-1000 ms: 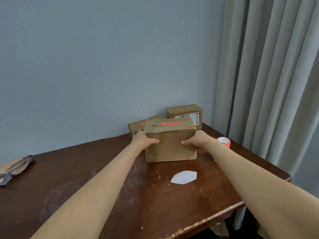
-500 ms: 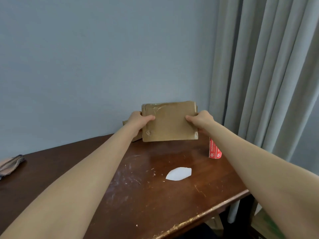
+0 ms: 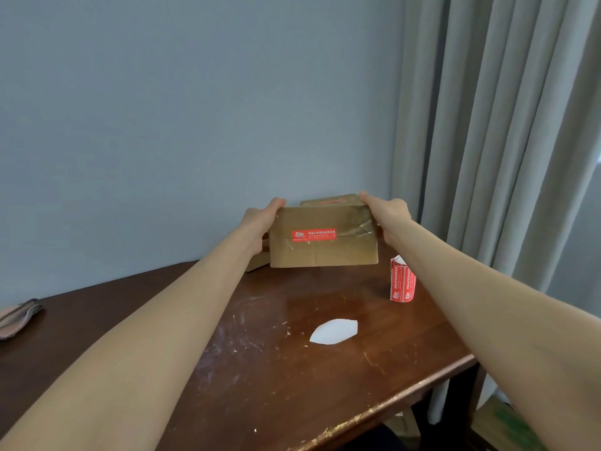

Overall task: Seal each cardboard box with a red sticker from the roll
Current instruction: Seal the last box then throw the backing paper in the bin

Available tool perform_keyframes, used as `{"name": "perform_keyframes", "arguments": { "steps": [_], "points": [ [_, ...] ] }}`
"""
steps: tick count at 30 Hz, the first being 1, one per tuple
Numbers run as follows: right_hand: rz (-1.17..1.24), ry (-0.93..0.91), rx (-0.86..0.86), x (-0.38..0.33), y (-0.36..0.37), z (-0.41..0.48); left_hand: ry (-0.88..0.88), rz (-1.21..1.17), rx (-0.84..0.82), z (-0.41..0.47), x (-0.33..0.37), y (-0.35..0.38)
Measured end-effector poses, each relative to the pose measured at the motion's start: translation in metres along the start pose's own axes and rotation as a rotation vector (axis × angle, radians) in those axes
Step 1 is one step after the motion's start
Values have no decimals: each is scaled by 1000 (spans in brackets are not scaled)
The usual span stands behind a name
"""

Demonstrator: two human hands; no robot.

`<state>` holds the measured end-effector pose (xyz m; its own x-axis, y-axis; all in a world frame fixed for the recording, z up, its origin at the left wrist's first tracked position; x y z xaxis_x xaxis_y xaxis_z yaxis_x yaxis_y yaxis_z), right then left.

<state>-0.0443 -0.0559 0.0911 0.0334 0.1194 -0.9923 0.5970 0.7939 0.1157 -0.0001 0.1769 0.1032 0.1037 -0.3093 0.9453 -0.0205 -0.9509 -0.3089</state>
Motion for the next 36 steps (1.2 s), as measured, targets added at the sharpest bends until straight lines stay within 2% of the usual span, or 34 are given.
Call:
{"name": "perform_keyframes", "arguments": {
  "steps": [12,26,36],
  "points": [
    [-102,-16,-19,-2,-1,1,17,32,7,-10,13,6],
    [-47,28,-1,8,-8,11,-20,-10,1,3,9,17],
    [-89,4,17,9,-9,15,49,1,50,13,3,22]
  ]
}}
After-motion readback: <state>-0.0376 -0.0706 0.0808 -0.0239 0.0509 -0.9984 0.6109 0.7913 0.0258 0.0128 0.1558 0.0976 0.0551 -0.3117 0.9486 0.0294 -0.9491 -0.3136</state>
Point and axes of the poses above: each hand's wrist, its own z-axis towards the middle knuckle, its own y-axis out of the palm, x = y × z, the point moved 3 cm from there along z, towards the middle knuckle, and after that the axes turned 10 degrees about z, right-handed, at the moved point
